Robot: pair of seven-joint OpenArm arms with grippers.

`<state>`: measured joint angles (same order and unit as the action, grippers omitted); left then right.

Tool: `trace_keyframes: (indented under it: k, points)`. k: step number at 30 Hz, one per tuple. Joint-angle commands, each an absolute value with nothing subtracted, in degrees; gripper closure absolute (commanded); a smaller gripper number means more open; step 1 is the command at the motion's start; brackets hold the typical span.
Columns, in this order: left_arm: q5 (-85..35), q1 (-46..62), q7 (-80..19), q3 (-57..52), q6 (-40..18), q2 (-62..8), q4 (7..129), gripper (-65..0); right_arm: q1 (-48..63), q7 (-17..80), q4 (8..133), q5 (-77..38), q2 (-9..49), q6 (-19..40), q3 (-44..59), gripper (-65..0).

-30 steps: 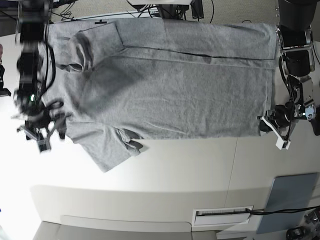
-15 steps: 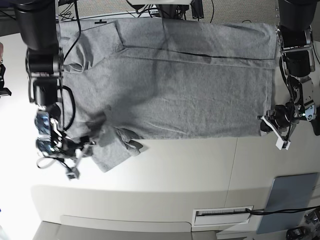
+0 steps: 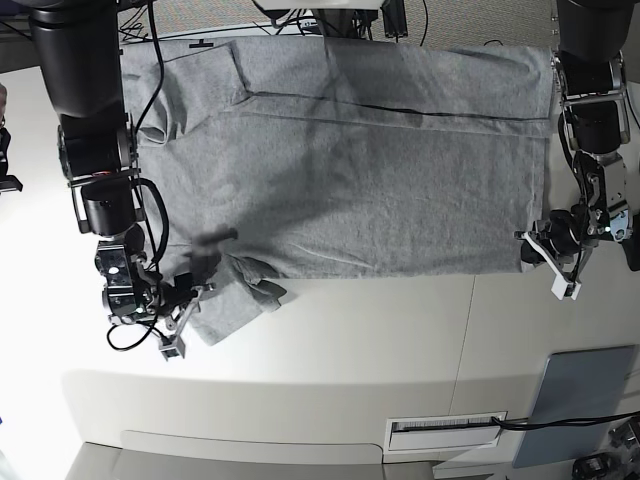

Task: Fold the T-shirt properly
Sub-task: 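Pinch the opposite side edge with both grippers, then lift and fold that side edge over onto the first fold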

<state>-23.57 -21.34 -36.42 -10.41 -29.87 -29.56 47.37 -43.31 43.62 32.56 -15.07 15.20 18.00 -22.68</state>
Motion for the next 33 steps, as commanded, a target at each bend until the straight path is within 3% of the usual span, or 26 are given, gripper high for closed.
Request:
trace_keyframes:
  k: [1, 3, 12, 21, 33]
  points:
    - [-23.6, -22.5, -36.3, -10.6, -29.9, -30.7, 48.1, 0.0, -44.7, 45.0, 32.9, -14.1, 15.7, 17.8, -22.8, -8.8]
    - [-23.6, -22.5, -35.9, -10.6, -29.9, -30.7, 48.1, 0.0, -44.7, 44.9, 32.9, -14.1, 15.7, 17.7, -22.8, 0.0]
    - [-27.0, -22.5, -35.3, -10.7, -30.1, -31.6, 50.1, 0.0, -44.4, 47.3, 40.0, -14.0, 17.1, 17.7, -22.8, 0.0]
    - [-37.3, -17.6, -39.8, -10.7, -30.1, -36.6, 58.0, 0.0, -32.4, 54.5, 70.8, -9.1, 23.6, 14.2, -21.3, 0.0]
    - [-37.8, 1.6, -40.1, -15.2, -29.9, -38.0, 76.2, 0.0, -6.0, 61.1, 103.9, -8.1, 24.6, 13.9, -3.9, 0.0]
